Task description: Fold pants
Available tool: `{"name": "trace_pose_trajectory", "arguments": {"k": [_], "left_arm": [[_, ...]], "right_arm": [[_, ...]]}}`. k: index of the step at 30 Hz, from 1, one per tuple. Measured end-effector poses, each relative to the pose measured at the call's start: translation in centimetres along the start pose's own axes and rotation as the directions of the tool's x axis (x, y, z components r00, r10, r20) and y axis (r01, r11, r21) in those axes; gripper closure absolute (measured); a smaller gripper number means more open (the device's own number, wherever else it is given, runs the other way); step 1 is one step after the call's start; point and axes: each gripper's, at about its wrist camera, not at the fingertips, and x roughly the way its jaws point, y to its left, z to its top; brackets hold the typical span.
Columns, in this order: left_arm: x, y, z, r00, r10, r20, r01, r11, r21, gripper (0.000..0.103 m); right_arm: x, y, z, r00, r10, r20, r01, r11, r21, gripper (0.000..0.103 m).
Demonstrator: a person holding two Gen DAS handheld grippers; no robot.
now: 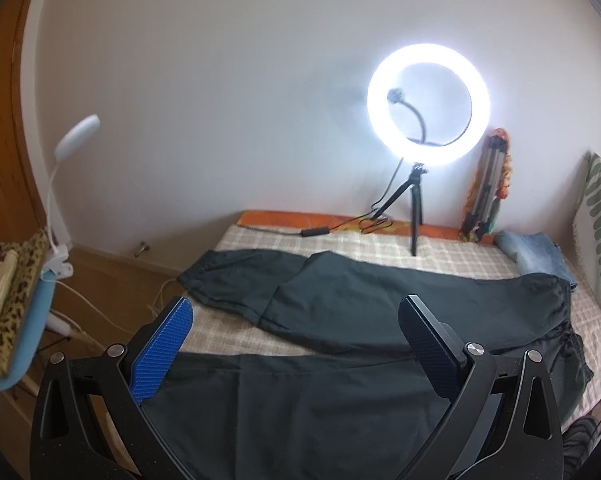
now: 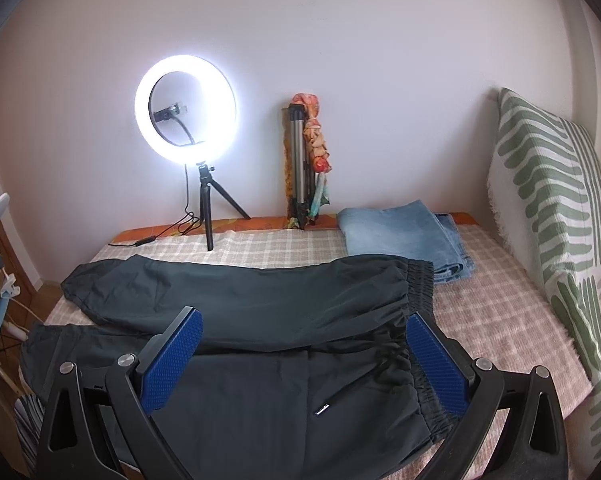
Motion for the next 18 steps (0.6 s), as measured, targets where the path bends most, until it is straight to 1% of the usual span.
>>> {"name": "trace_pose_trajectory", "arguments": {"k": [3,6,8,11,13,15,18], "left_arm": [[1.5,2.3,-0.1,1.000,0.015,-0.026,-0.015,0.999,-0.029,0.001],[2.7,5.3,0.2,0.999,-0.016,-0.030,0.013,0.996,-0.092,0.001],[3.9,7.4,0.7,0.999,-0.019,-0.045,0.013,0.991,-0.136,0.001],[6.0,9.6,1.8,0.997,0.002,-0.075,-0.012,0.990,-0.141,0.001],[7.8,10.6,2.7,0.994,0.022,-0.107,-0.035,0.992,-0.122,0.006],[9.5,11.4,3.4,0.990,0.006,-0.142,-0.023,0.993,-0.118,0.008],[12.5,12.7,4.8,0.979,-0.012,-0.202,-0.014,0.992,-0.126,0.010]], "right_arm": [[0.9,0.8,0.7,0.999,0.037,-0.005,-0.037,0.999,-0.030,0.000],[2.4,1.9,1.4,0.996,0.086,-0.028,-0.088,0.993,-0.079,0.000],[3.9,2.6,1.8,0.989,0.133,-0.061,-0.139,0.985,-0.102,0.000],[6.6,3.7,2.2,0.976,0.184,-0.121,-0.198,0.972,-0.124,0.000],[8.4,4.3,2.5,0.967,0.209,-0.149,-0.229,0.965,-0.131,0.000],[10.2,4.7,2.8,0.956,0.238,-0.170,-0.260,0.958,-0.124,0.000],[13.5,5.3,3.9,0.929,0.313,-0.200,-0.336,0.937,-0.096,0.000]]}}
